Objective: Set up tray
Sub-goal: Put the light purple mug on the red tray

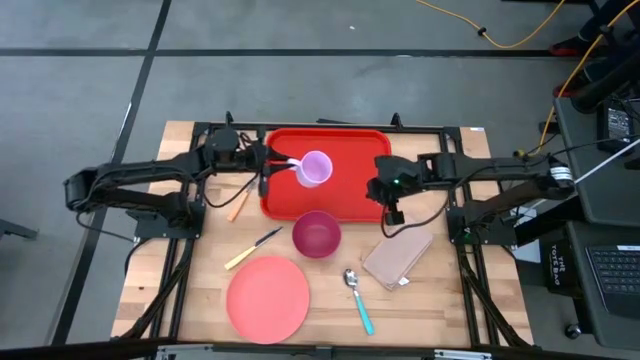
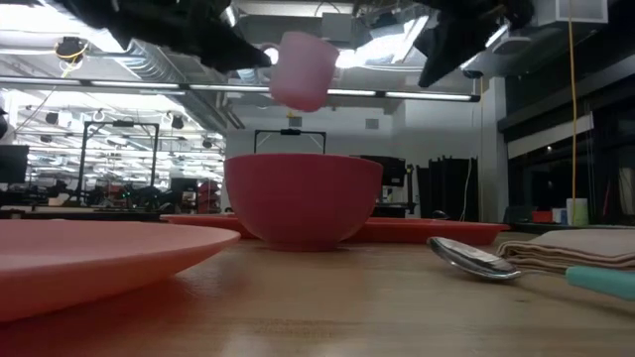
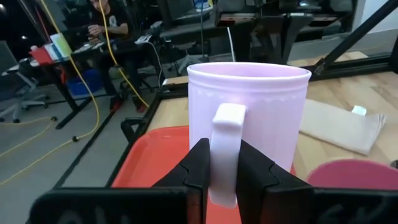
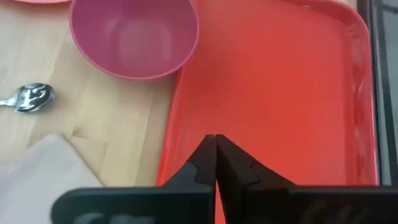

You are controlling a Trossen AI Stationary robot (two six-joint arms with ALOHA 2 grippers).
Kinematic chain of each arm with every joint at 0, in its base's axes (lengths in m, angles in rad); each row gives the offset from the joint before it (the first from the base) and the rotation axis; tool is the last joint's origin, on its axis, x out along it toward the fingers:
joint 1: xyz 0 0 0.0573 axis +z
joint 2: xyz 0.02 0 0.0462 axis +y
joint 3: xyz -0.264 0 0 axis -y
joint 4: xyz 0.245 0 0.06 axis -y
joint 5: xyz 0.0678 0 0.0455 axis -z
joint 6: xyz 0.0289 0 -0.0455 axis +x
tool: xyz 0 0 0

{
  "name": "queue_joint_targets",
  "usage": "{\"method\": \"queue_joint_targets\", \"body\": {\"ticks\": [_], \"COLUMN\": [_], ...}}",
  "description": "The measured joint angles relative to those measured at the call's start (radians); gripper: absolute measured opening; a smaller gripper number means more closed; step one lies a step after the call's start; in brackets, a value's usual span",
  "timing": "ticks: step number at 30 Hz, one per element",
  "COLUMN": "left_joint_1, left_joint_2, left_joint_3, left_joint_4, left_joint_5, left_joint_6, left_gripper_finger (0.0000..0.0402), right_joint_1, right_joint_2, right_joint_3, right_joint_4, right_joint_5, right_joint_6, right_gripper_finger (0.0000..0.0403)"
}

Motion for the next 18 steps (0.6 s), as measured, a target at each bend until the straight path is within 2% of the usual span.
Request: {"method": "queue_joint_targets", "body": {"ticks": [10, 18], "left_joint_1": [0.042, 0.152], "left_joint_2": [-0.028, -0.023], "left_joint_3": [-0.076, -0.222], "left_joint_4": [0.065, 0.33], "left_joint_5": [0.002, 0.065], "left_joint_6": [0.02, -0.039], "left_gripper_finger": [0.0037, 0.0037], "right_joint_1": [0.0, 0.0], "right_joint_2": [-0.166, -0.171], "right_joint_3": [-0.323, -0.525], "right_joint_4": [0.4, 0.652], "right_joint_5": [0.001, 0.001], "right_joint_6": [0.119, 0.158], "right_gripper_finger": [0.0006, 0.0004]}}
